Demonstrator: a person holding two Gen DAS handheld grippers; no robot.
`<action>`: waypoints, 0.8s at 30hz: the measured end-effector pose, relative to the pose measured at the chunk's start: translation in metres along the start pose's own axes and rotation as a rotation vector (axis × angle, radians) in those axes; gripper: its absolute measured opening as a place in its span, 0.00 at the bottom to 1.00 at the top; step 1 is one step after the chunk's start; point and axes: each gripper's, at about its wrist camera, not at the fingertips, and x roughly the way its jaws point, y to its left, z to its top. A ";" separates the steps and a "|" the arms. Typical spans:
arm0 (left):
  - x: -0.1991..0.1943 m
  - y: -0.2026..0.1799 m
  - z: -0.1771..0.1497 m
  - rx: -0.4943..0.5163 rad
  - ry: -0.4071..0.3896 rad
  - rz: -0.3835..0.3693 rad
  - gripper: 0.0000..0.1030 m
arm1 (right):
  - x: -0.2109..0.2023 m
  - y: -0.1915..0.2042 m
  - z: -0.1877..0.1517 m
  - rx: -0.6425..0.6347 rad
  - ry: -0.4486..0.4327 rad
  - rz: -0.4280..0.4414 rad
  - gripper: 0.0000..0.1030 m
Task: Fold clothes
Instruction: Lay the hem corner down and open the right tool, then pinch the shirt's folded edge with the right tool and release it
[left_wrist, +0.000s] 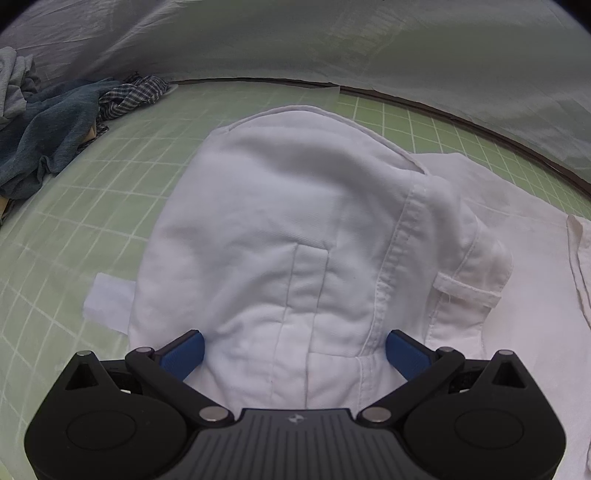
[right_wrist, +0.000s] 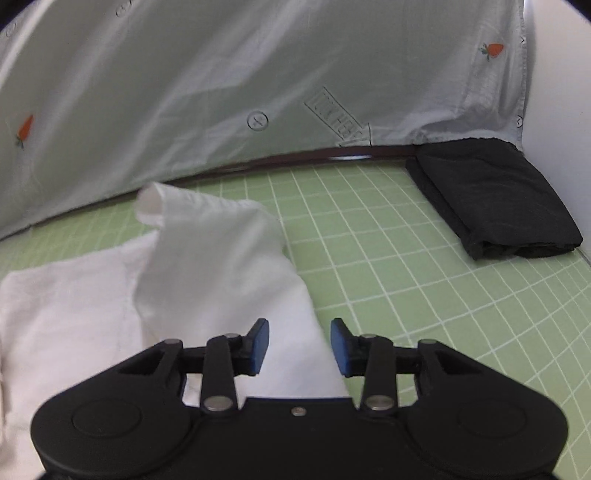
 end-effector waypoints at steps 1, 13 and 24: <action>0.000 0.000 -0.001 -0.001 -0.002 0.000 1.00 | 0.006 -0.005 -0.004 -0.013 0.019 -0.002 0.37; 0.000 -0.002 -0.003 -0.018 -0.010 0.021 1.00 | -0.011 0.035 -0.055 -0.220 0.034 0.034 0.86; 0.000 -0.001 -0.003 -0.015 -0.014 0.017 1.00 | 0.005 0.076 -0.027 -0.314 -0.026 0.095 0.94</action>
